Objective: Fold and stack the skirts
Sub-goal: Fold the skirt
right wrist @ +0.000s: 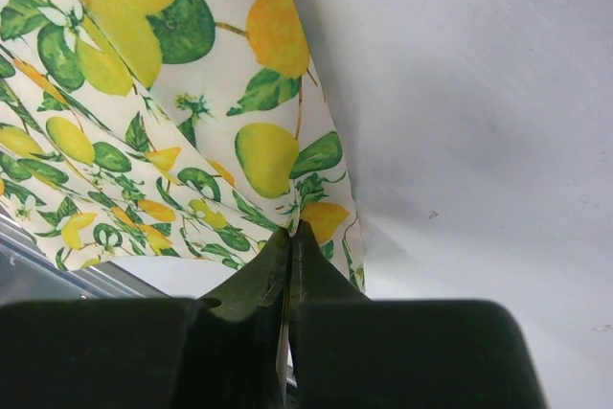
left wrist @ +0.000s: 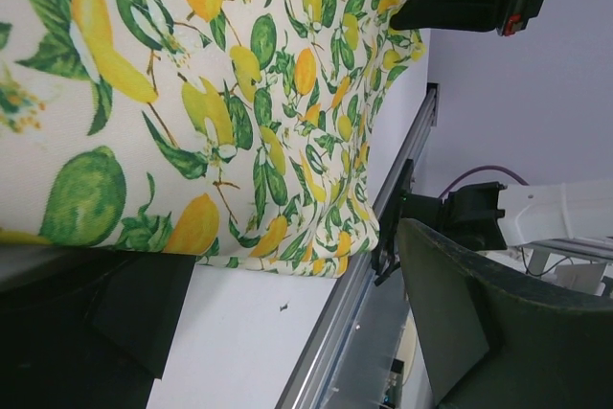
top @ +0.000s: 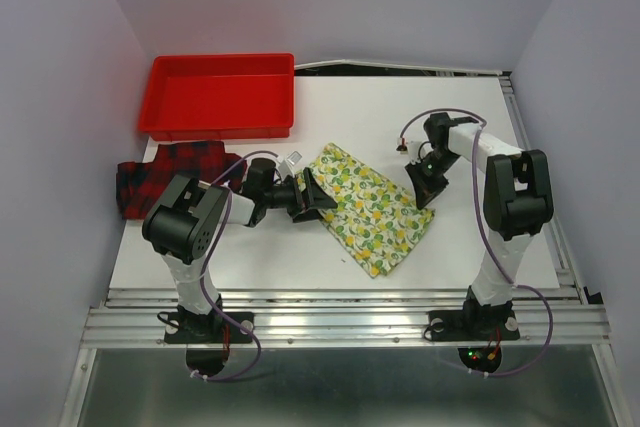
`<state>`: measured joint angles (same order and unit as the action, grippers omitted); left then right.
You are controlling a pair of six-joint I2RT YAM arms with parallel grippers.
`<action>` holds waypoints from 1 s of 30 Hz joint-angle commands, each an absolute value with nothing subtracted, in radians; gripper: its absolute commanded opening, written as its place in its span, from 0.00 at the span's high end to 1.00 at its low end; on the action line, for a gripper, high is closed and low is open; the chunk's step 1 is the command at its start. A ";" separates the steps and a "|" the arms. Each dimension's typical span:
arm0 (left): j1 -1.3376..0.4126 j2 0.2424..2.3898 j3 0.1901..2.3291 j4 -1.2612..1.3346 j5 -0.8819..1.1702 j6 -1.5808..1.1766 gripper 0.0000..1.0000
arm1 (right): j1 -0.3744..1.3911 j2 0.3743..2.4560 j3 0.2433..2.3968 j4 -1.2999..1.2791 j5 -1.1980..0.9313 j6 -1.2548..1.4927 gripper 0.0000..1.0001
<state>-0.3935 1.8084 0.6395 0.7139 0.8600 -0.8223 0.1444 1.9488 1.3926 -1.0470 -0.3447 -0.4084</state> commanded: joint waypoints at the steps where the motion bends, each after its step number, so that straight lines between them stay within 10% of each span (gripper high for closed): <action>1: -0.390 1.819 0.646 0.609 0.775 -0.736 0.02 | 0.140 1.927 1.421 -1.083 -0.376 -0.431 0.91; 12: -0.393 1.718 0.683 0.496 0.819 -0.669 0.02 | 0.140 1.960 1.407 -1.124 -0.555 -0.371 0.73; 30: -0.222 1.462 1.061 -0.135 0.533 -0.114 0.02 | 0.140 2.137 1.555 -0.865 -0.238 -0.301 0.76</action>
<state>-0.2291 1.4757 0.9306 -0.0265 0.6617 -0.3218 0.1436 2.0663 1.4551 -1.0351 -0.3744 -0.2916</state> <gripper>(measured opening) 0.985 0.217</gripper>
